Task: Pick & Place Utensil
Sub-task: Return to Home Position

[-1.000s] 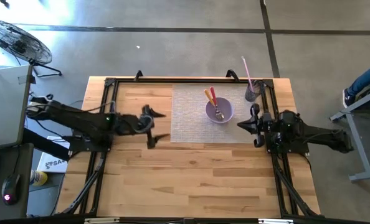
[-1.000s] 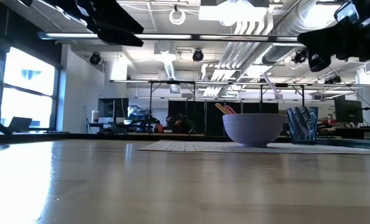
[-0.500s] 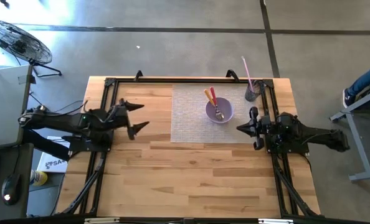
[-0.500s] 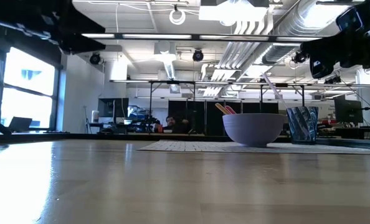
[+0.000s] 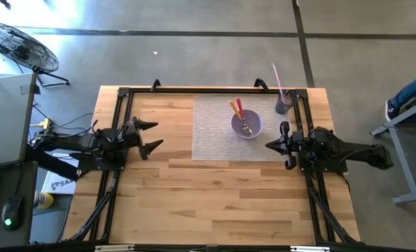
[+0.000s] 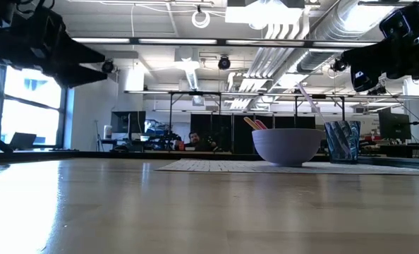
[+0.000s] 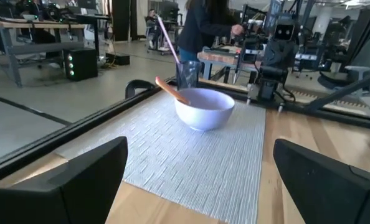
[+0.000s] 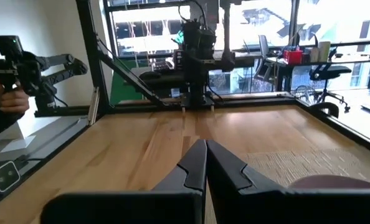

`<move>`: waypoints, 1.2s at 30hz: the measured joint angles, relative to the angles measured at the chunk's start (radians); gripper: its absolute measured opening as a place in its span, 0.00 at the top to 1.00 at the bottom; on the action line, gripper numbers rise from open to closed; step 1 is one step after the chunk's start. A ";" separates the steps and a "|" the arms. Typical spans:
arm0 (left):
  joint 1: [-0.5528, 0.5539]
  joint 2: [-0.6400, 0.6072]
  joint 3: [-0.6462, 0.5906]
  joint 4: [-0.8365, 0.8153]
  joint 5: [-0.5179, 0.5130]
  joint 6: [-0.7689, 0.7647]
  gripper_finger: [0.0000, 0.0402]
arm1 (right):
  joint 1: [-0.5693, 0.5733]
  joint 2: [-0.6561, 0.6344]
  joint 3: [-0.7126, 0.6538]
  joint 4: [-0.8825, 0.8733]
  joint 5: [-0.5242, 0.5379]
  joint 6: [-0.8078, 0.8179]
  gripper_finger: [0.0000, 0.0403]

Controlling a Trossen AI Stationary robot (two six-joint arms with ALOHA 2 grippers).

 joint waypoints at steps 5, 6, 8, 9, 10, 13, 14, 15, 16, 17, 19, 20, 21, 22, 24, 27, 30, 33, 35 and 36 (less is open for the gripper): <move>0.000 -0.012 -0.046 -0.005 -0.002 -0.006 0.01 | 0.000 0.054 0.000 -0.003 0.004 0.006 0.99; 0.000 -0.011 -0.048 -0.012 0.001 -0.012 0.01 | 0.000 0.068 0.000 -0.006 0.011 0.006 0.99; 0.000 -0.005 -0.050 -0.014 0.006 -0.015 0.01 | 0.000 0.096 0.000 -0.006 0.029 0.014 0.99; 0.000 0.003 -0.050 -0.013 0.011 -0.015 0.01 | 0.000 0.107 0.000 -0.006 0.044 0.016 0.99; 0.000 0.009 -0.050 -0.014 0.015 -0.015 0.01 | 0.000 0.116 0.000 -0.006 0.062 0.017 0.99; 0.000 0.011 -0.051 -0.013 0.023 -0.015 0.01 | 0.000 0.131 0.000 -0.010 0.103 0.037 0.99; 0.000 0.011 -0.051 -0.013 0.023 -0.016 0.01 | 0.000 0.134 0.000 -0.012 0.108 0.052 0.99; 0.000 0.010 -0.051 -0.013 0.023 -0.015 0.01 | 0.000 0.137 0.000 -0.012 0.108 0.065 0.99; 0.000 0.011 -0.051 -0.013 0.024 -0.015 0.01 | 0.000 0.138 0.000 -0.012 0.108 0.076 1.00; 0.000 0.012 -0.051 -0.014 0.024 -0.015 0.01 | 0.000 0.138 0.000 -0.012 0.108 0.085 1.00; 0.000 0.011 -0.051 -0.014 0.024 -0.016 0.01 | 0.000 0.138 0.000 -0.011 0.108 0.085 1.00; 0.000 0.011 -0.052 -0.014 0.024 -0.016 0.01 | 0.000 0.138 0.000 -0.011 0.108 0.085 1.00; 0.000 0.011 -0.052 -0.014 0.024 -0.016 0.01 | 0.000 0.138 0.000 -0.011 0.108 0.085 0.99; 0.000 0.011 -0.052 -0.014 0.024 -0.016 0.01 | 0.000 0.138 0.000 -0.011 0.108 0.085 0.99; 0.000 0.011 -0.052 -0.014 0.024 -0.016 0.01 | 0.000 0.138 0.000 -0.010 0.108 0.085 0.99; 0.000 0.011 -0.052 -0.016 0.024 -0.016 0.01 | 0.000 0.138 0.000 -0.010 0.108 0.085 0.99; 0.000 0.011 -0.052 -0.016 0.024 -0.016 0.01 | 0.000 0.138 0.000 -0.010 0.108 0.085 1.00; 0.000 0.011 -0.052 -0.017 0.024 -0.016 0.01 | 0.000 0.138 0.000 -0.009 0.108 0.085 0.99; 0.000 0.011 -0.052 -0.017 0.024 -0.016 0.01 | 0.000 0.138 0.000 -0.009 0.108 0.085 0.99; 0.000 0.011 -0.052 -0.017 0.024 -0.016 0.01 | 0.000 0.138 0.000 -0.009 0.108 0.085 0.99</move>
